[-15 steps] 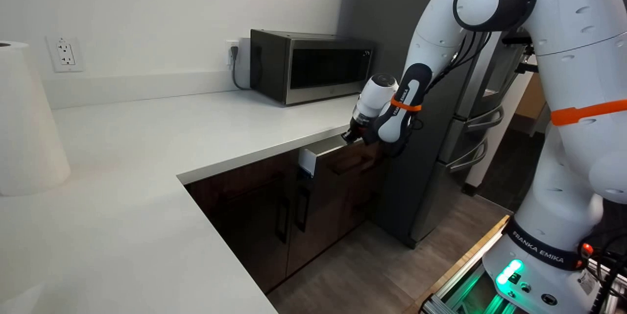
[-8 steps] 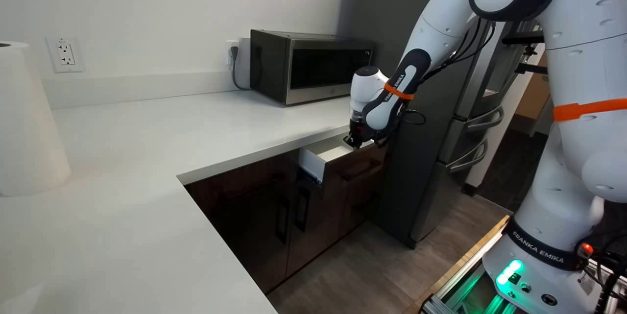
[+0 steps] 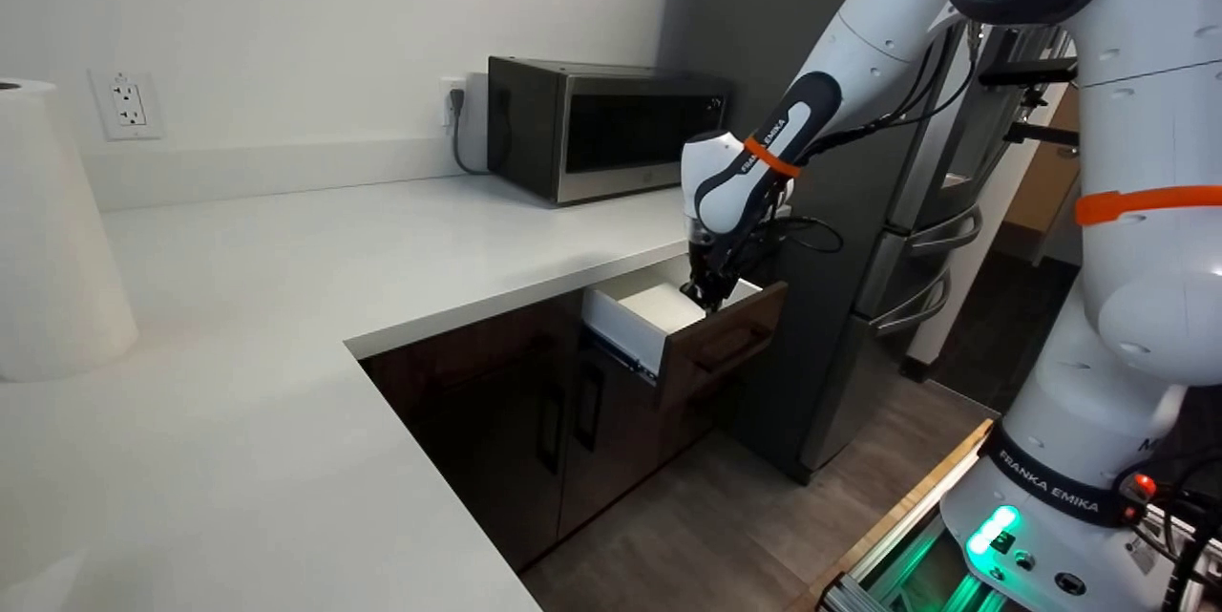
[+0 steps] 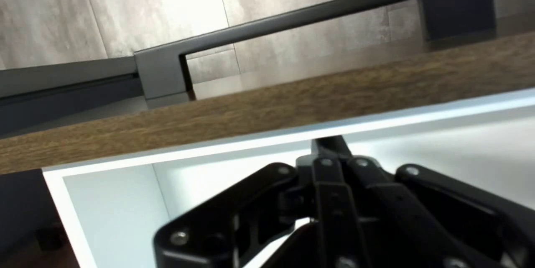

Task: Pull open the drawer

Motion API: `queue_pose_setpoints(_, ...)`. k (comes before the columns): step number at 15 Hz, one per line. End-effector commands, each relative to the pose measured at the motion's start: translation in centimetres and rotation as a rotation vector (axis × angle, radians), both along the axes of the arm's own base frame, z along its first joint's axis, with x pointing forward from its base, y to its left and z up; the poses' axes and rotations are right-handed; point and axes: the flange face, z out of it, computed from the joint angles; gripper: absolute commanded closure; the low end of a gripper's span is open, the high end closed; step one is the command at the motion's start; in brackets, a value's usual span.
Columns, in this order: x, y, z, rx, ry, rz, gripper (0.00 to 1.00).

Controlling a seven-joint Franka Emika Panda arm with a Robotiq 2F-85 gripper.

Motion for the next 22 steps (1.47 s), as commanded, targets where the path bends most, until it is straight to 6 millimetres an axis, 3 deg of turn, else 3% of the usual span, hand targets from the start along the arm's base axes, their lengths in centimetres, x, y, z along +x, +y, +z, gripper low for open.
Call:
queue_pose_setpoints(1, -2.3, -0.3, 0.0, 0.058, 0.106, -0.034, 1.0)
queue_pose_setpoints(8, -3.9, -0.1, 0.3, 0.114, 0.218, -0.033, 1.0)
queue_pose_setpoints(11, -3.9, 0.7, 1.6, 0.081, 0.203, -0.033, 1.0)
queue_pose_setpoints(12, -3.8, 1.2, 2.7, 0.062, 0.168, -0.024, 0.74)
queue_pose_setpoints(14, -3.0, 2.7, 5.7, 0.031, 0.051, 0.021, 0.68)
queue_pose_setpoints(19, -2.6, 7.2, 12.9, -0.002, -0.09, 0.04, 0.31)
queue_pose_setpoints(22, -2.8, 9.7, 16.2, 0.031, -0.114, -0.001, 0.08)
